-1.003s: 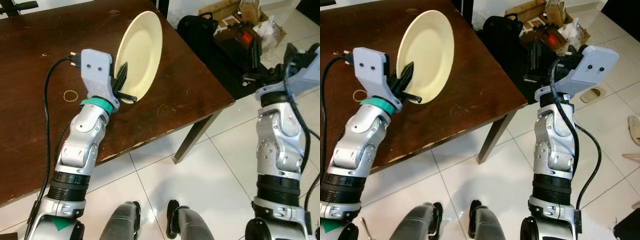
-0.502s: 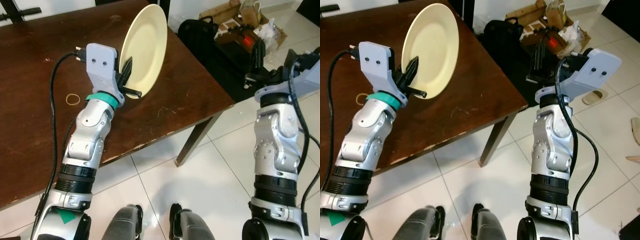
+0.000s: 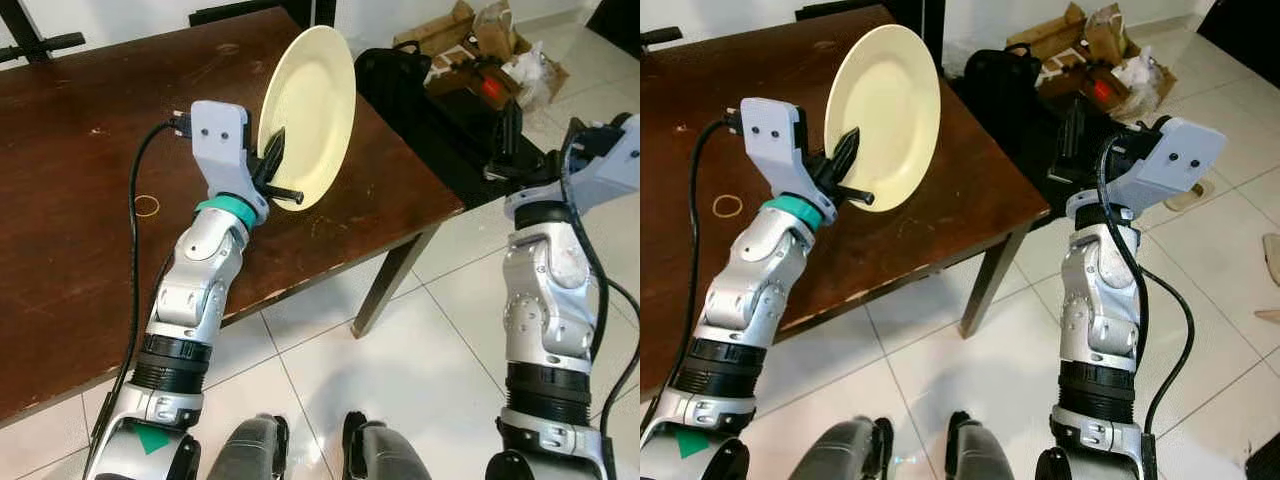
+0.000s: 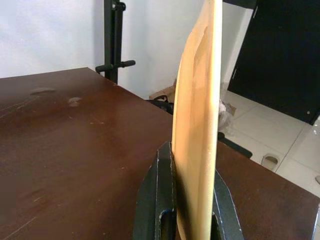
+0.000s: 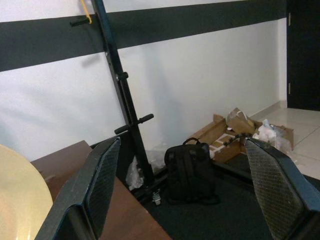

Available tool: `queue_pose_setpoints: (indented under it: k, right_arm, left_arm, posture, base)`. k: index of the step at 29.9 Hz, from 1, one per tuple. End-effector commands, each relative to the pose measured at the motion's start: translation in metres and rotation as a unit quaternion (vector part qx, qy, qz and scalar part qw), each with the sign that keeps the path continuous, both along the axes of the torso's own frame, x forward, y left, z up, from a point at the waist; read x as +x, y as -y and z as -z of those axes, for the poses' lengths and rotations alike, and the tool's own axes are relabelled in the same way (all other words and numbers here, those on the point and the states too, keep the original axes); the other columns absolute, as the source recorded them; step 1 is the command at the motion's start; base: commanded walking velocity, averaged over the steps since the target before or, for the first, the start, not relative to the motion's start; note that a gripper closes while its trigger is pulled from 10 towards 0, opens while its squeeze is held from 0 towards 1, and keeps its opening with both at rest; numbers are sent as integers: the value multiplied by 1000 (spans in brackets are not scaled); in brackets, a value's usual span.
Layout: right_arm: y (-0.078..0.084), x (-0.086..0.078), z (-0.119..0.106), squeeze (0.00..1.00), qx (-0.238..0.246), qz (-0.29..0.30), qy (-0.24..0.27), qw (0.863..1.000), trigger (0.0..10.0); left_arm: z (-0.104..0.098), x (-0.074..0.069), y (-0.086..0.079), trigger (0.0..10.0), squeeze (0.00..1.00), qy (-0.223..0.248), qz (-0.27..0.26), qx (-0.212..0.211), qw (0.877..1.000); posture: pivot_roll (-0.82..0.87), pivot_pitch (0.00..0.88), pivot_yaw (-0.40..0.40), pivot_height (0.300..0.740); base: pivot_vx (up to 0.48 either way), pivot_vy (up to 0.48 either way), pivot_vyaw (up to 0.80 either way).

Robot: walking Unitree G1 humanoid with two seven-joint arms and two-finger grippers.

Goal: Setting the table

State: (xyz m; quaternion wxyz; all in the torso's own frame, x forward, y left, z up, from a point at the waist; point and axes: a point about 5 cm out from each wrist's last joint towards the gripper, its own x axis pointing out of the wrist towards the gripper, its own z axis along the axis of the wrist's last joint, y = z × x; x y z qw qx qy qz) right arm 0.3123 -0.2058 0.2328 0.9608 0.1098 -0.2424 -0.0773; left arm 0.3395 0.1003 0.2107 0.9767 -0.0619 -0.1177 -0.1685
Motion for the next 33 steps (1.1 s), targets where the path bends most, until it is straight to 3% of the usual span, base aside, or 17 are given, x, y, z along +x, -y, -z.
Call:
queue_pose_setpoints:
  k: [1,8,21,33]
  right_arm:
    - [3,-2,6,0,-4,13,-15,1000,10000]
    - [2,-1,6,0,-8,14,-17,1000,10000]
    - [-8,7,9,0,-3,-13,-21,1000,10000]
    - [-5,7,1,0,-10,-17,-6,1000,10000]
  left_arm:
    - [9,3,0,10000,0,-12,-11,7,1000]
    - [7,3,1,10000,0,-5,-15,4,1000]
    - [9,2,-15,10000,0,2,-47,11,999]
    - [-10,5,-24,10000,0,38,-65,-5,997]
  posture:
    - [49,18,23,740]
    - [61,18,17,740]
    - [107,0,2,740]
    - [114,7,-7,740]
  base:
    - [0,0,0]
    - [0,0,0]
    - [0,0,0]
    - [0,0,0]
